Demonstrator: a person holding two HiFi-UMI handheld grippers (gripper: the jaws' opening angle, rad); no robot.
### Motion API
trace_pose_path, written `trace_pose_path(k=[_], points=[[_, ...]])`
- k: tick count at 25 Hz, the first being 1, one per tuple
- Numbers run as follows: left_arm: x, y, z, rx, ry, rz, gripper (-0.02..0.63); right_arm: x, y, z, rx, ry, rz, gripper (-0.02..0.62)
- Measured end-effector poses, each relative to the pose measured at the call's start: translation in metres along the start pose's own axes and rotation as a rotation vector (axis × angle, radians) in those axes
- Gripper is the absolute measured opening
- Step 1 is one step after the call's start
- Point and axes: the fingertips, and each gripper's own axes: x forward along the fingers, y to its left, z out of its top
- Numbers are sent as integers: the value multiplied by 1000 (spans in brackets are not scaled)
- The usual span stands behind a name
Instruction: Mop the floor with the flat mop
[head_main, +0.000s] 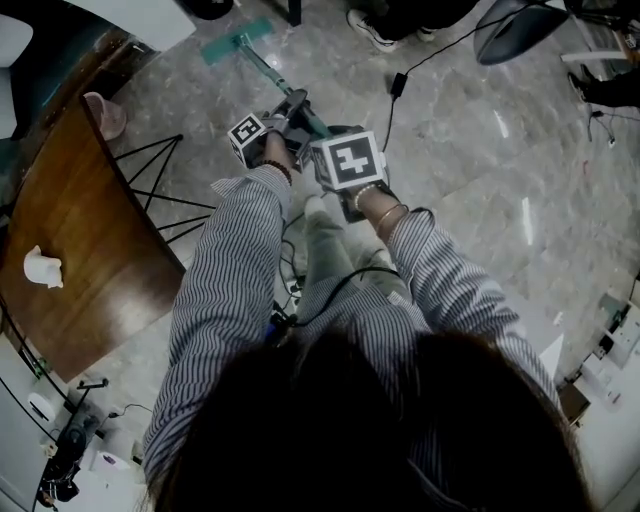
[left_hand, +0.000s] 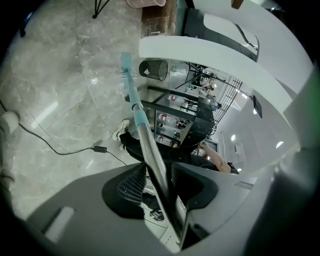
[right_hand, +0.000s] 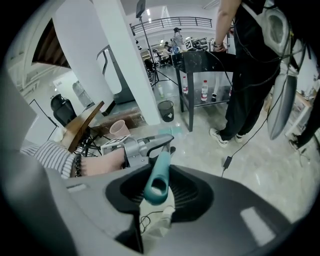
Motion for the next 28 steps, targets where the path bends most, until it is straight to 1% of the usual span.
trace_pose_path(k=[7, 11, 14, 17, 20, 28], points=[[-12, 12, -21, 28, 12, 7, 149, -8, -3, -28, 0, -8, 13, 112], [-23, 26, -50, 36, 9, 6, 150, -23, -12, -60, -5, 2, 14, 112], [-32, 42, -78, 39, -9, 7, 150, -40, -20, -85, -19, -1, 32, 112], [-40, 63, -110, 53, -17, 12, 156, -59, -34, -115, -29, -15, 39, 112], [-52, 85, -153, 53, -16, 6, 164, -84, -49, -154, -37, -19, 48, 112], [-90, 164, -278, 37, -74, -23, 164, -146, -96, -289, -80, -9, 91, 112]])
